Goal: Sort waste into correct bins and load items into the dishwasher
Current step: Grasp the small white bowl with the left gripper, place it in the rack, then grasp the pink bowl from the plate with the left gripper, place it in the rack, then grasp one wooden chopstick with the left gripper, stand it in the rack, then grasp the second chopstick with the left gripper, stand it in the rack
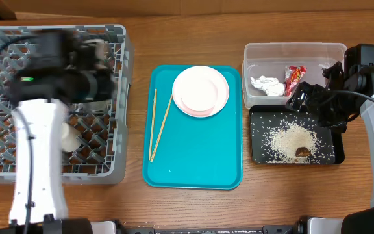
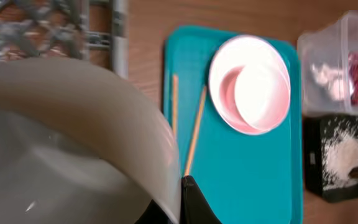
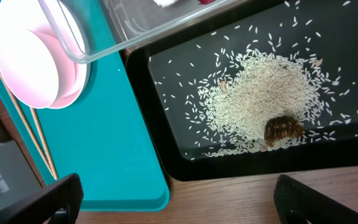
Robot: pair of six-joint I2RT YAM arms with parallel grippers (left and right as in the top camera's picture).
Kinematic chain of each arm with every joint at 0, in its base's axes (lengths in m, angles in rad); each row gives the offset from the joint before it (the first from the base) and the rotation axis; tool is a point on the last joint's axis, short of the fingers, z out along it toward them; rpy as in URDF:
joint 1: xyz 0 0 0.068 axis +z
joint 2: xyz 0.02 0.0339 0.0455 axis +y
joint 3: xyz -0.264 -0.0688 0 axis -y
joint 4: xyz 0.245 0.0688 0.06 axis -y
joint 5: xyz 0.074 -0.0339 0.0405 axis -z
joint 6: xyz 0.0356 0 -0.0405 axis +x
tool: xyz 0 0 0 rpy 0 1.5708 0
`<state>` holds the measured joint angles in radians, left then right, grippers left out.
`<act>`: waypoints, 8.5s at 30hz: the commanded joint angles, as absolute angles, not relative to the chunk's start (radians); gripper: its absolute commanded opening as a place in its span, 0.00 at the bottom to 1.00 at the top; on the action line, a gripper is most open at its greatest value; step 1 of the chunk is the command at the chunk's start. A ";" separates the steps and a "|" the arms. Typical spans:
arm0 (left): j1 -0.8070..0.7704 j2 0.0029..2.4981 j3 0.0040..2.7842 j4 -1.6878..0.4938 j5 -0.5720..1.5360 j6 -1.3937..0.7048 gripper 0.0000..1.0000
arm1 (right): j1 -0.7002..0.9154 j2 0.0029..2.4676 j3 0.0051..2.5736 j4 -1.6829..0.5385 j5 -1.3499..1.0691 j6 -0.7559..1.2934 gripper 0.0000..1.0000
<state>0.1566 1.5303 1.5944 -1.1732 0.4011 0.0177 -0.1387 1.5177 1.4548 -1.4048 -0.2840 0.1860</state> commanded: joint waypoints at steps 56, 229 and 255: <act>0.508 1.581 1.615 -1.169 0.746 0.037 1.00 | -0.142 1.500 1.481 -1.435 -0.278 0.182 1.00; -0.273 1.856 1.668 -1.285 -0.015 -0.277 0.04 | -0.142 1.500 1.481 -1.496 -0.150 0.236 1.00; -0.048 1.830 1.658 -1.327 0.126 -0.262 0.50 | -0.142 1.500 1.481 -1.494 -0.150 0.236 1.00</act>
